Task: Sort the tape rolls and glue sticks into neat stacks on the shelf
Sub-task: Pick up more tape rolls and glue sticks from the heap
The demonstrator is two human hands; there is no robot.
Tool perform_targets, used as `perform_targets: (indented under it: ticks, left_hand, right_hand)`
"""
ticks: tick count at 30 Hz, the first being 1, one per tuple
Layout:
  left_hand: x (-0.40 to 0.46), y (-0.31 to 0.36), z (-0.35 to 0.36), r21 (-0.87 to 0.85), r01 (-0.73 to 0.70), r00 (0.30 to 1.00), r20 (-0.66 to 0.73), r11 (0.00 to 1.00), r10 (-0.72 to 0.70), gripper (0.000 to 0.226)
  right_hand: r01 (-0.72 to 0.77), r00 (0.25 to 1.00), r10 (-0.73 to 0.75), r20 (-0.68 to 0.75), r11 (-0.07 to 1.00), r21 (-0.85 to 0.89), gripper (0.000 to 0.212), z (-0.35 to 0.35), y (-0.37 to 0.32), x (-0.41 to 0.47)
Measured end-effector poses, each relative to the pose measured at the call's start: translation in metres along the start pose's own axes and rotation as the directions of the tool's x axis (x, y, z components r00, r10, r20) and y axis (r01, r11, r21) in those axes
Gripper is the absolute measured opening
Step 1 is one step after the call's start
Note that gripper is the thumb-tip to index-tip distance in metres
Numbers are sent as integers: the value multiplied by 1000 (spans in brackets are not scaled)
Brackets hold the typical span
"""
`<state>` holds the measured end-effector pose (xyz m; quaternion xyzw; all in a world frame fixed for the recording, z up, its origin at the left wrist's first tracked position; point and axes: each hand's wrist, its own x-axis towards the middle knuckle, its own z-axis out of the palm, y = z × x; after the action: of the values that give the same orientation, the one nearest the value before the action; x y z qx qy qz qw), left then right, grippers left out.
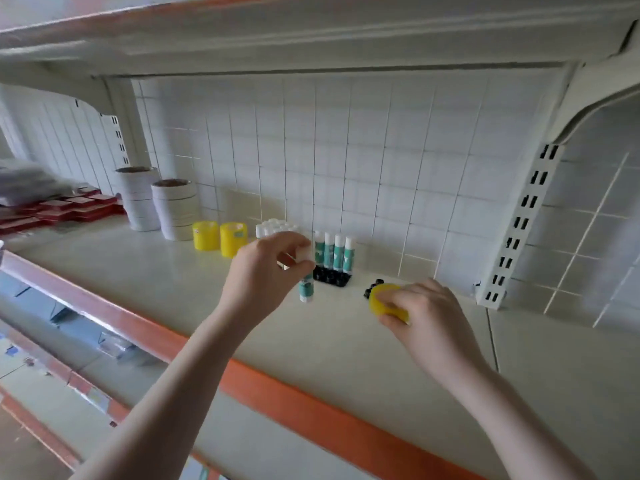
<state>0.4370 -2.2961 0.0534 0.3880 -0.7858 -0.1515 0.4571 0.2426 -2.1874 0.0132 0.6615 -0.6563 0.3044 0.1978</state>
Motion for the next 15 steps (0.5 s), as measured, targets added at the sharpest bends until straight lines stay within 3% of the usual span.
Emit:
perform_targets:
  ticks: [9,15]
  left_hand:
    - [94,-31,38,84,-38,992,127,996,27,21]
    - [111,-54,66,145,-71,989,137,987,52,21]
  right_hand:
    - [-121,992,121,41,993,3,9,31,20,62]
    - [-115,993,117,33,991,-61,20,49,17,68]
